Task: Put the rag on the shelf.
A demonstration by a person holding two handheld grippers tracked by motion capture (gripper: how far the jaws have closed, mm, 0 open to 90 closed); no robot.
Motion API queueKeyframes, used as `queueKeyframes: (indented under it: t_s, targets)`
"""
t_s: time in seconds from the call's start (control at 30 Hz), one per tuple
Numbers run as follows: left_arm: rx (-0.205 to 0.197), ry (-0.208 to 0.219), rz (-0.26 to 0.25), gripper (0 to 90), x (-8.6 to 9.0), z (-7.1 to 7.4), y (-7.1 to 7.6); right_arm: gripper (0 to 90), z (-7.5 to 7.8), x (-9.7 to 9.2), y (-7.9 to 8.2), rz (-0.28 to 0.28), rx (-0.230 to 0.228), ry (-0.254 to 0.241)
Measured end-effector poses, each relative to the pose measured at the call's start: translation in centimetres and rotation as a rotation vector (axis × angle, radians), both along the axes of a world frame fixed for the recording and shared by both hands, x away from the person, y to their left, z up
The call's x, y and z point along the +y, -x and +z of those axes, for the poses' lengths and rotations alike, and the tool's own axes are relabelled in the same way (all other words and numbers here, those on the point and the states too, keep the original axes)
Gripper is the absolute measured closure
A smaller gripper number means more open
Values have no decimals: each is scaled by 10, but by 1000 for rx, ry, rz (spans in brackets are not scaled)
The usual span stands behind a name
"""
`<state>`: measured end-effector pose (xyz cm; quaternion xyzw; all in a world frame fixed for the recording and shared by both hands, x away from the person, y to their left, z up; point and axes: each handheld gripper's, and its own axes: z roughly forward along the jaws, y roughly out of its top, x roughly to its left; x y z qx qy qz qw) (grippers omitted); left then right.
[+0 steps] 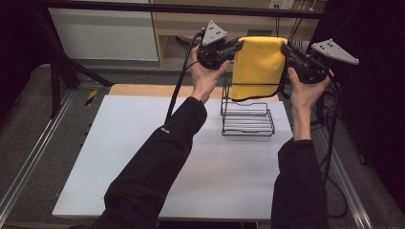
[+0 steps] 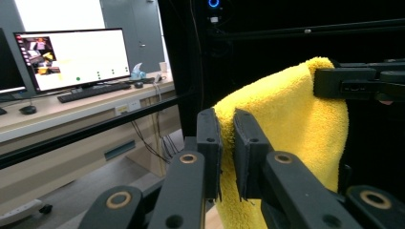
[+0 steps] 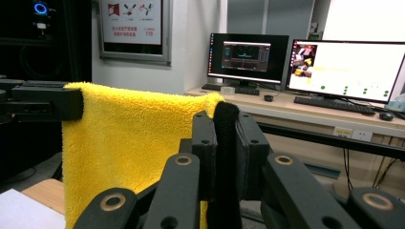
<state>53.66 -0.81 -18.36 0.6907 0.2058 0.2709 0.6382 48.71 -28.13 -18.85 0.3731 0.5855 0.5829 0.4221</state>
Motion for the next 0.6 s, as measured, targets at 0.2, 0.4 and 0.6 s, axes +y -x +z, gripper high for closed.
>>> queueKeyframes:
  t_s: [0.2, 0.4, 0.6]
  targets:
    - [8, -16, -18, 823, -3, -7, 6, 809, -7, -5, 7, 2, 18, -6]
    - [20, -12, -29, 823, 1, -12, 9, 809, -15, -5, 12, 18, 25, -9]
    - [12, -15, -41, 823, 5, -9, 15, 808, -15, -3, 18, 25, 15, -18]
